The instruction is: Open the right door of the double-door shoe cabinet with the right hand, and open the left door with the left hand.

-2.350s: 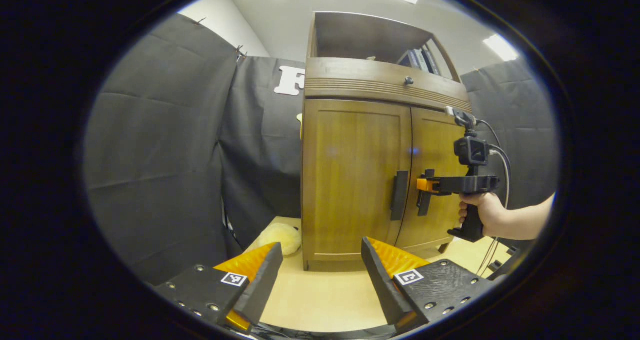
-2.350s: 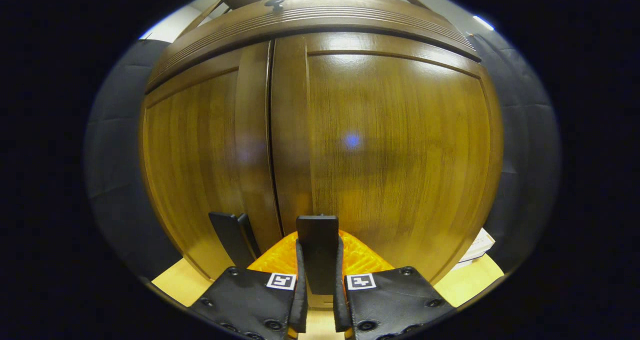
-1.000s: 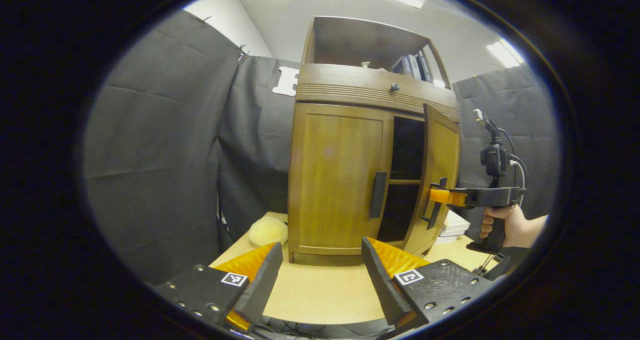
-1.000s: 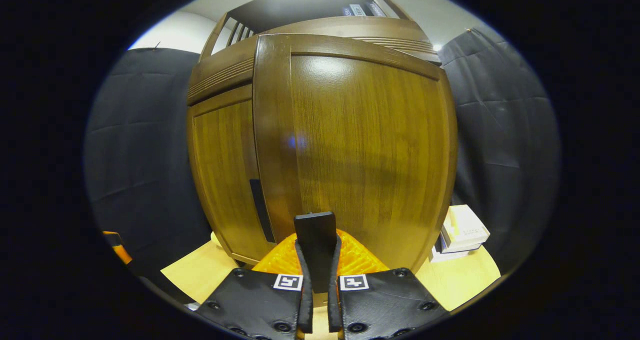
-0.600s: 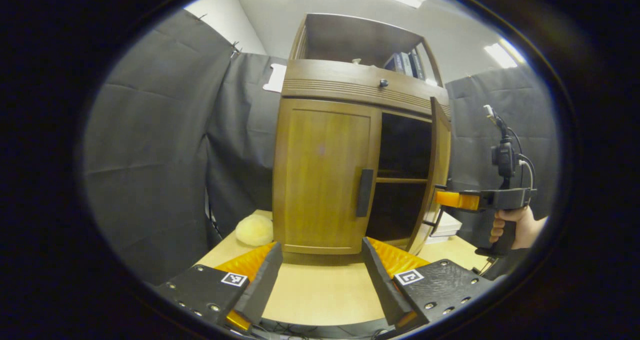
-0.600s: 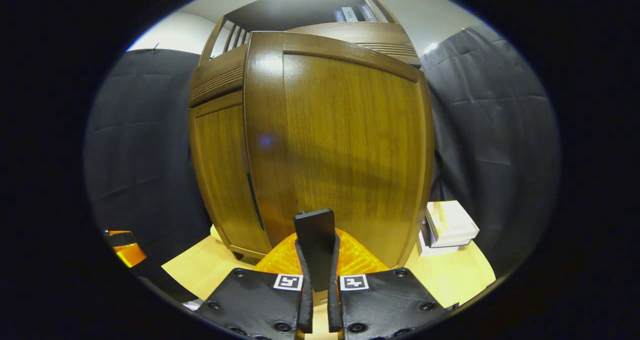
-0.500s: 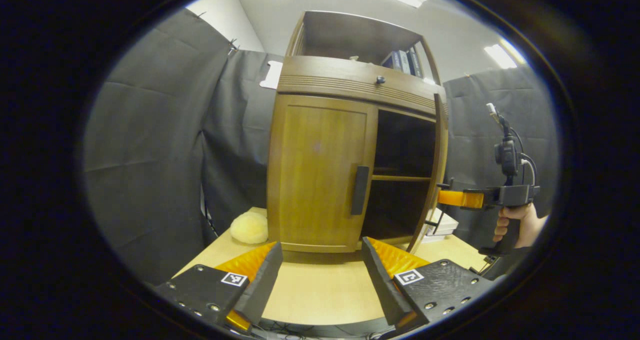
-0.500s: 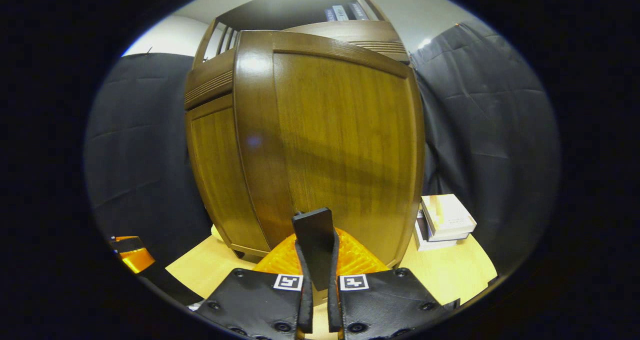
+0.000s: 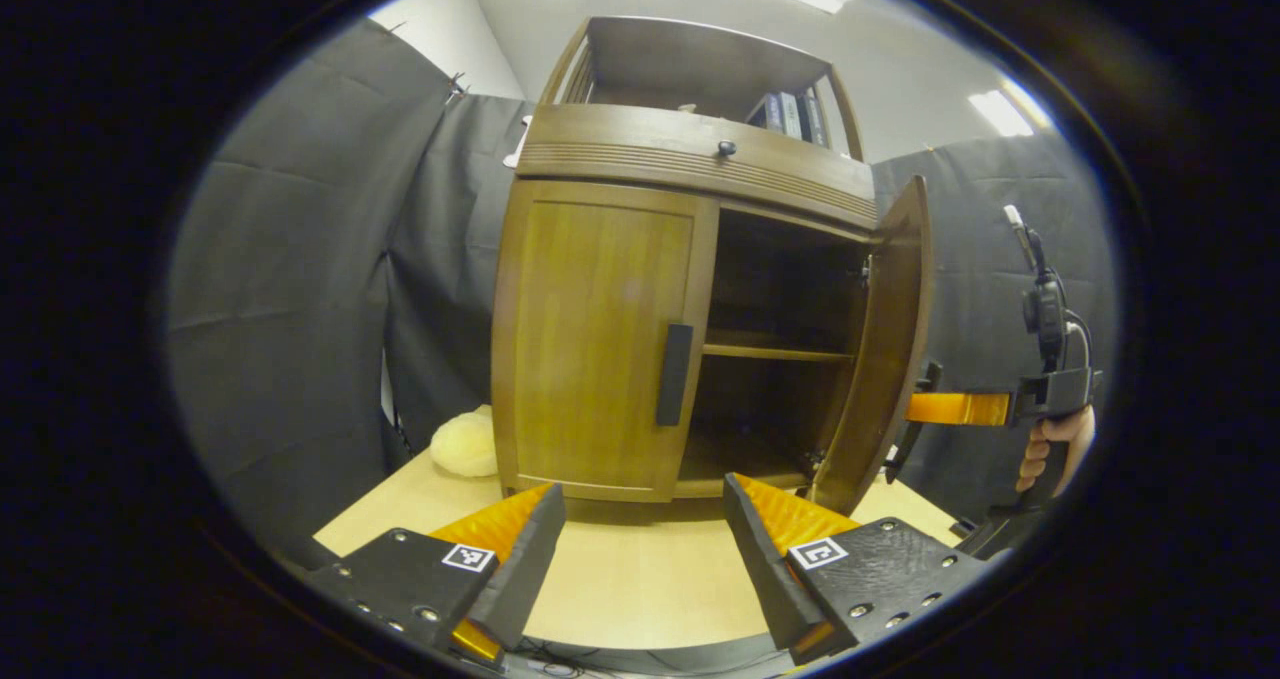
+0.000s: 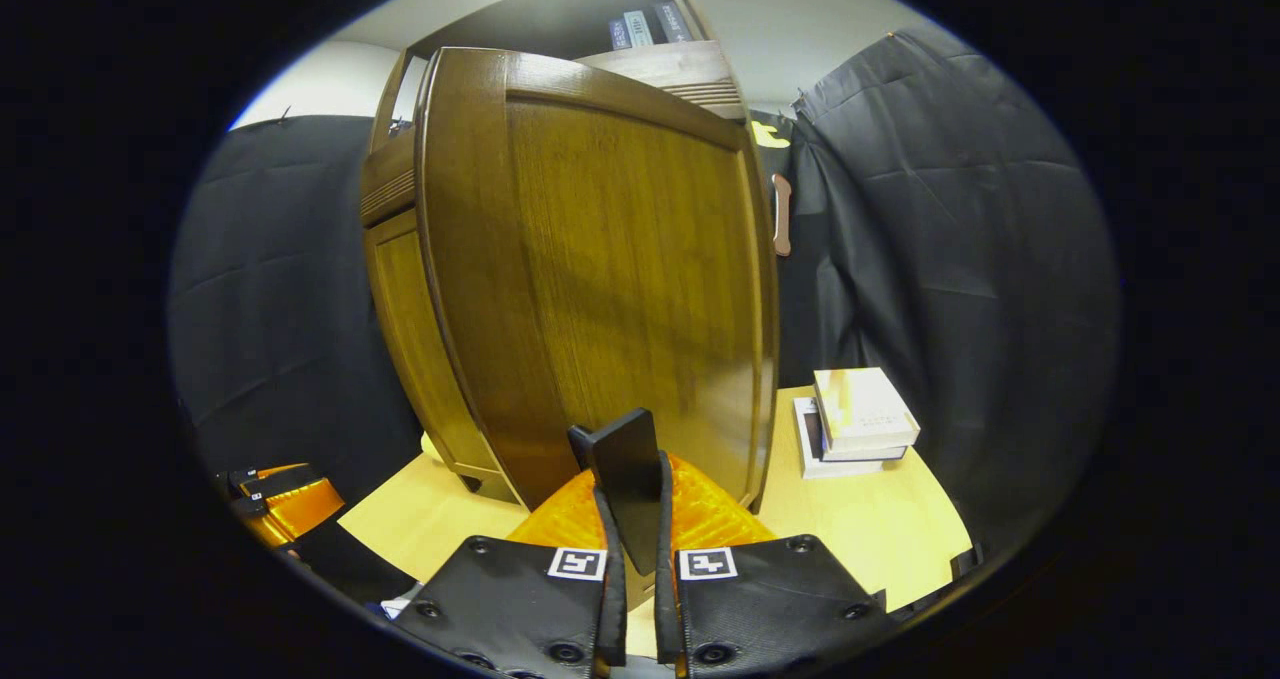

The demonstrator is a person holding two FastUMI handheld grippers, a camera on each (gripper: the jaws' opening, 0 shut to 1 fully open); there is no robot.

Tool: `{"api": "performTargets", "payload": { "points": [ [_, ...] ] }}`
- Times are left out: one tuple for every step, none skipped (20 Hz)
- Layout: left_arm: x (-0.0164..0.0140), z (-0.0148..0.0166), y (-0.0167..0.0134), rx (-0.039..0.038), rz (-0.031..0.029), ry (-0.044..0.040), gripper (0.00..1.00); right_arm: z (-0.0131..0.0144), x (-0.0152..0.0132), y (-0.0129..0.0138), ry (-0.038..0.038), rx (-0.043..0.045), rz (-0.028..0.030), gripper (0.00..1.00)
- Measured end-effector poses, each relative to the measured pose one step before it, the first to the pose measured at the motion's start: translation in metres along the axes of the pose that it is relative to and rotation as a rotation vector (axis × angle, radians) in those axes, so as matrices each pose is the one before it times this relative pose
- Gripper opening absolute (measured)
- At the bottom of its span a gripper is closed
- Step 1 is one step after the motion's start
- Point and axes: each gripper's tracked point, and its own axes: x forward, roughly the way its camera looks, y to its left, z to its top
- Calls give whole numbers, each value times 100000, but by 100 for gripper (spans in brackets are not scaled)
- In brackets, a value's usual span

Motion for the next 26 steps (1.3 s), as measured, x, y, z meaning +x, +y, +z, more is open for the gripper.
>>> {"api": "performTargets", "payload": {
  "points": [
    [188,151,112,1246,678,197,89,-100,-343,-762,79,634,204,13],
    [270,358,-59,933,663,-143,92,81,-373,-627,-138,-207,460,13],
    [173,402,-63,316,500,-387,92,136,-400,-729,-213,-738,484,13],
    [-36,423,-124,-126,205,-278,92,11,-291,-675,-277,-519,675,12],
    [190,46,-966,34,-577,364,92,50,-287,-734,-269,-454,897,12],
    [132,56,-735,889,-515,475,92,56,-213,-629,-528,-322,1202,12],
    [102,145,-424,1356,600,-491,92,128,-264,-568,-967,-303,1296,12],
    [59,189,-372,1305,642,-854,92,62,-84,-609,-1130,-157,1160,12],
    [-263,119,-489,871,221,-652,92,159,-145,-531,-1293,-171,1125,12],
    [-747,-183,-42,698,280,-184,92,51,-131,-499,-1271,-218,1066,14],
    [-229,-56,-177,784,96,947,92,-10,-168,-412,-663,-69,731,12],
    [109,-289,-78,1055,342,1172,93,-43,-161,-496,-482,304,69,13],
    [121,111,-270,260,199,488,93,71,-150,-492,-451,298,-39,14],
    [234,146,-457,-708,-1334,261,93,-45,-147,-360,-434,66,62,12],
    [26,214,-185,-843,-950,-3,93,72,-97,-486,-270,-46,-85,12],
    [-552,30,-98,-120,-141,-194,92,10,-25,-516,-68,264,-472,12],
    [-231,181,-286,464,194,-65,92,64,-69,-604,-198,385,-462,12],
    [-25,-165,118,857,263,-275,92,61,35,-517,-304,352,-299,10],
    [56,147,53,902,459,-358,92,137,17,-559,-336,347,-587,10],
    [-38,66,-28,702,222,-365,91,57,-6,-587,-257,59,-986,10],
    [52,14,-70,326,60,-126,91,58,6,-733,-235,63,-1137,10],
    [7,-52,14,283,8,74,90,62,0,-524,-172,480,-645,10],
    [2,0,9,20,-93,114,90,50,-112,-315,-295,1502,-302,10],
    [-8,73,-170,-845,-1346,-568,90,-44,191,360,-151,2694,748,5],
    [27,175,36,-1269,-529,-380,89,97,142,54,-860,1474,-414,9],
    [-29,-155,236,-978,199,-81,89,-121,-65,-130,-336,-740,-954,6]
  ]
}}
